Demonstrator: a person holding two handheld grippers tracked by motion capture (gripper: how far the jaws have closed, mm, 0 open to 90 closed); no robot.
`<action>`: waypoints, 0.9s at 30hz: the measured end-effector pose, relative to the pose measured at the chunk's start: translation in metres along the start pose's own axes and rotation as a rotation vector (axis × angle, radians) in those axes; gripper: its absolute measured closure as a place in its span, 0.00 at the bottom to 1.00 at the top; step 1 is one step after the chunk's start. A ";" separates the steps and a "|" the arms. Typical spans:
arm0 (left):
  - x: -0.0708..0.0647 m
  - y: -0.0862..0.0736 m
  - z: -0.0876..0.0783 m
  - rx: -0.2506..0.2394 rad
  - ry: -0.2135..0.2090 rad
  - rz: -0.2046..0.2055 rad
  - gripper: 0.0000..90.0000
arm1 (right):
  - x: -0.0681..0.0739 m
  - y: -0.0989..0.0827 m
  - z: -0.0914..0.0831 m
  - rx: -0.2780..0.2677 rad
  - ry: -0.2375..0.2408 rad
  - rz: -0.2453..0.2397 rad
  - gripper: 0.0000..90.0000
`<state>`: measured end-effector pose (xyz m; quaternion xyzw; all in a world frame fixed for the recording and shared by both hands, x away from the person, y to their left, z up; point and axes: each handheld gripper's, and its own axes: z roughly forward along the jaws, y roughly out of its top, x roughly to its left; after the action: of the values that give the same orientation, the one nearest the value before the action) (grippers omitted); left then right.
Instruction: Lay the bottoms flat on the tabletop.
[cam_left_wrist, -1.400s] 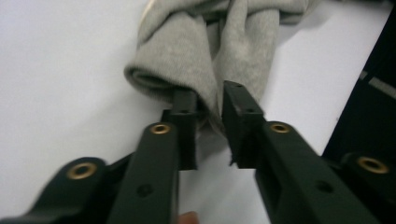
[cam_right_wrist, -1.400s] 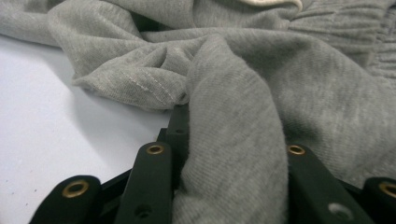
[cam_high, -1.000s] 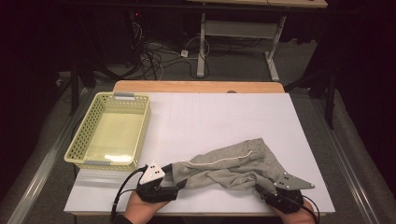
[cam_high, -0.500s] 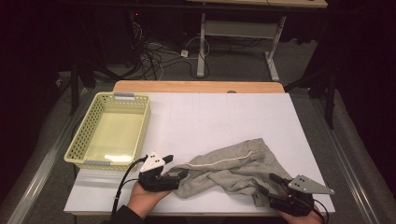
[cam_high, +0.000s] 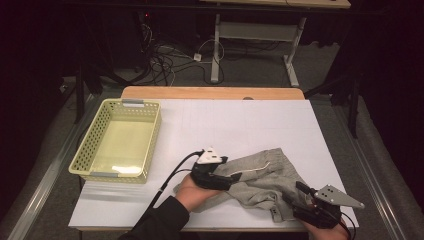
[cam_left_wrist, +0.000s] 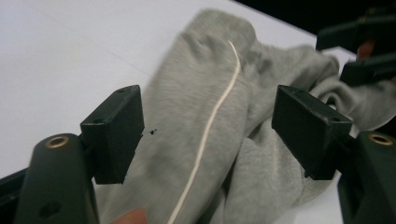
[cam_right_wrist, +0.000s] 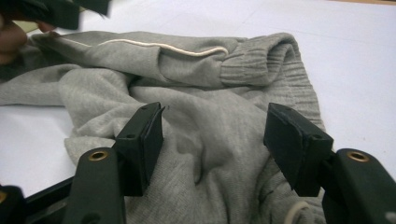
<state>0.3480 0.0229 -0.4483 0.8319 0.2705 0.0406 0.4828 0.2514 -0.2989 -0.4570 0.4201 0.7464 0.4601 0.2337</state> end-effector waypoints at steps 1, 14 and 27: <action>-0.003 0.002 0.009 0.027 -0.009 0.014 0.29 | -0.001 0.000 0.000 0.000 0.000 0.002 0.43; -0.007 0.003 0.034 0.132 0.074 0.122 0.88 | -0.003 -0.002 0.002 0.015 -0.002 -0.002 0.45; 0.034 -0.005 -0.027 0.020 0.221 0.013 0.89 | -0.004 -0.003 0.004 0.029 -0.005 -0.013 0.46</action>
<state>0.3664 0.0627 -0.4452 0.8289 0.3171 0.1322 0.4415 0.2552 -0.3005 -0.4614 0.4196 0.7552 0.4467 0.2325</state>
